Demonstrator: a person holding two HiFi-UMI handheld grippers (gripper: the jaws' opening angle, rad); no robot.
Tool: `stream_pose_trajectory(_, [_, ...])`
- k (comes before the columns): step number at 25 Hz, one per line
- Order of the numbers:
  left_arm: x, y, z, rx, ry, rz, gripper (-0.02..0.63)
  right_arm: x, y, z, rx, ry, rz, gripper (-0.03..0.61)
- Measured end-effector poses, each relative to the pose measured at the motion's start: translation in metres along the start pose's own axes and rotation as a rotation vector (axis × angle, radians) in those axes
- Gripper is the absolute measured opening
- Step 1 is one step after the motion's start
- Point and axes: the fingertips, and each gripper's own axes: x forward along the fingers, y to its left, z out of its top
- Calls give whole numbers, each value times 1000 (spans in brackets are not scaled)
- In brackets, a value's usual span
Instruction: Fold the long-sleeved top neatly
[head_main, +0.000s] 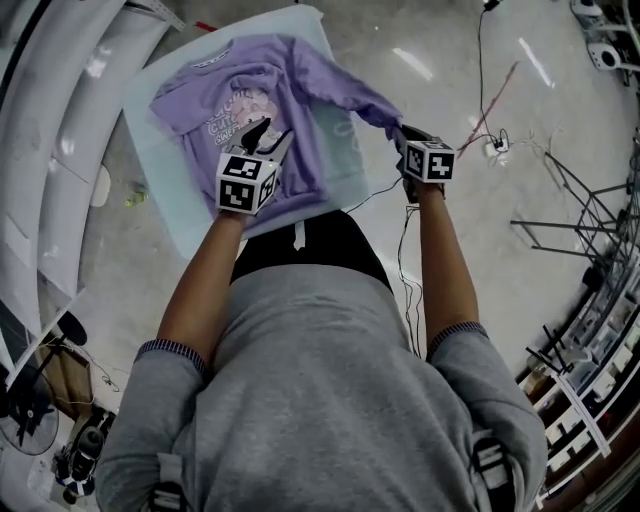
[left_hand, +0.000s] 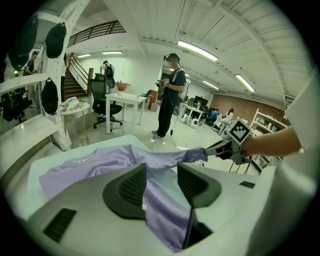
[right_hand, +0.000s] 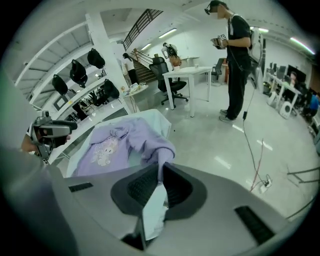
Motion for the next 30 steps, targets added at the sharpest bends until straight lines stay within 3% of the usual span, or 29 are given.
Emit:
stream_pose_trajectory(13, [7, -7, 57, -20, -77, 114, 219, -24, -56, 87, -157, 5, 58, 40])
stream_pose_trajectory(21, [-1, -11, 88, -21, -133, 158, 219, -41, -30, 135, -355, -11, 69, 41])
stream_pose_trajectory(30, [-32, 27, 90, -10, -168, 147, 219, -33, 50, 184, -604, -50, 48, 41])
